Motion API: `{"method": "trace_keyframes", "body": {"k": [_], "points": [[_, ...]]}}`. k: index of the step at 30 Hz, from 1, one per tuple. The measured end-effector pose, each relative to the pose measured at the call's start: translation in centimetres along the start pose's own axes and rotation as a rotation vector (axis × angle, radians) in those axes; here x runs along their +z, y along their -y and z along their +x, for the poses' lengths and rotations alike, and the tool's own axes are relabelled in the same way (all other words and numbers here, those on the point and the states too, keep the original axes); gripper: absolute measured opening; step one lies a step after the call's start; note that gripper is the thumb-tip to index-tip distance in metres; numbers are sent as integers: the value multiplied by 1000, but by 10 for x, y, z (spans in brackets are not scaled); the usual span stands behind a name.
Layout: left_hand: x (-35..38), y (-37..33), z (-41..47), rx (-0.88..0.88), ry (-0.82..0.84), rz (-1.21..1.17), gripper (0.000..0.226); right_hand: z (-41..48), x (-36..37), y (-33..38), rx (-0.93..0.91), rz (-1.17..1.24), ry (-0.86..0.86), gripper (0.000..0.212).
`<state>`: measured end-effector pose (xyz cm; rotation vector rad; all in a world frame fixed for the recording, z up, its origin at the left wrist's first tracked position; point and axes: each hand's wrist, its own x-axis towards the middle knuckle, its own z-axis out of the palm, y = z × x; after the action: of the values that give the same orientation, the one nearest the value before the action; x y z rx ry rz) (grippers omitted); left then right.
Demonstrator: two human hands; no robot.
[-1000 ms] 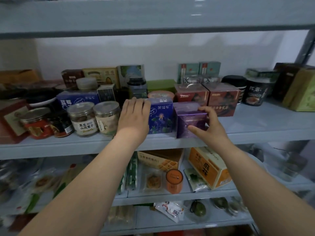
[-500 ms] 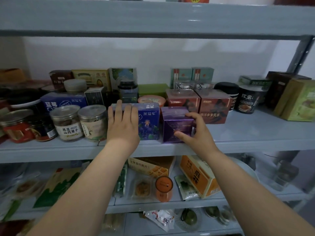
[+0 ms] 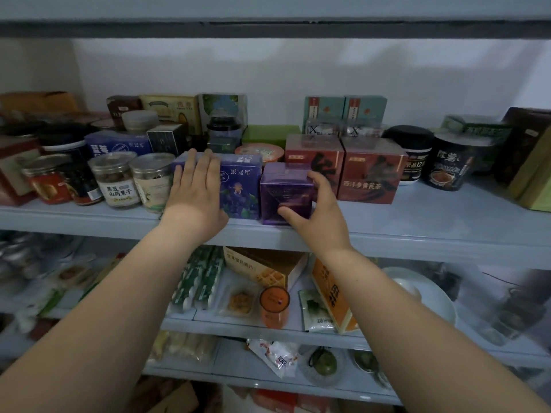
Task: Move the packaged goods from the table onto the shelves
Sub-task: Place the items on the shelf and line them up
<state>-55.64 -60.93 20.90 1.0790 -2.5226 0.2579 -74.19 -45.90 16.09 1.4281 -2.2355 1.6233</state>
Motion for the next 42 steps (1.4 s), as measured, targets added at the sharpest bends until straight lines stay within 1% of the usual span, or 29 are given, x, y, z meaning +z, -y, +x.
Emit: {"method": "trace_keyframes", "body": {"k": [1, 3, 5, 6, 8, 11, 15, 18, 23, 28, 31, 37, 39, 42], "points": [[0, -2, -3, -5, -12, -3, 104, 0, -1, -1, 2, -2, 27, 88], [4, -8, -16, 54, -111, -8, 101, -3, -6, -3, 4, -24, 82, 95], [10, -18, -33, 143, -233, -33, 98, -13, -15, -5, -21, -70, 112, 95], [13, -25, -41, 175, -260, -43, 96, -21, -21, -7, -49, -99, 118, 93], [20, -43, -53, 227, -273, -47, 91, -37, -33, -13, -104, -188, 139, 87], [30, -72, -68, 289, -249, -45, 85, -62, -47, -28, -131, -380, 145, 82], [44, -108, -82, 437, -225, -101, 80, -95, -63, -47, -160, -532, 10, 77], [56, -130, -91, 581, -205, -162, 81, -126, -74, -55, -114, -648, -30, 75], [70, -161, -107, 808, -106, -274, 82, -192, -88, -57, 77, -794, -114, 74], [80, -196, -146, 1057, -29, -409, 81, -279, -101, -33, 318, -950, -228, 73], [84, -217, -188, 1226, 22, -525, 77, -344, -103, -10, 464, -1045, -311, 72], [68, -242, -296, 1568, 158, -588, 79, -478, -100, 49, 774, -1169, -445, 66], [57, -246, -330, 1663, 179, -598, 79, -520, -96, 72, 848, -1195, -489, 65], [39, -250, -376, 1775, 166, -599, 78, -579, -92, 106, 938, -1214, -527, 65]]}}
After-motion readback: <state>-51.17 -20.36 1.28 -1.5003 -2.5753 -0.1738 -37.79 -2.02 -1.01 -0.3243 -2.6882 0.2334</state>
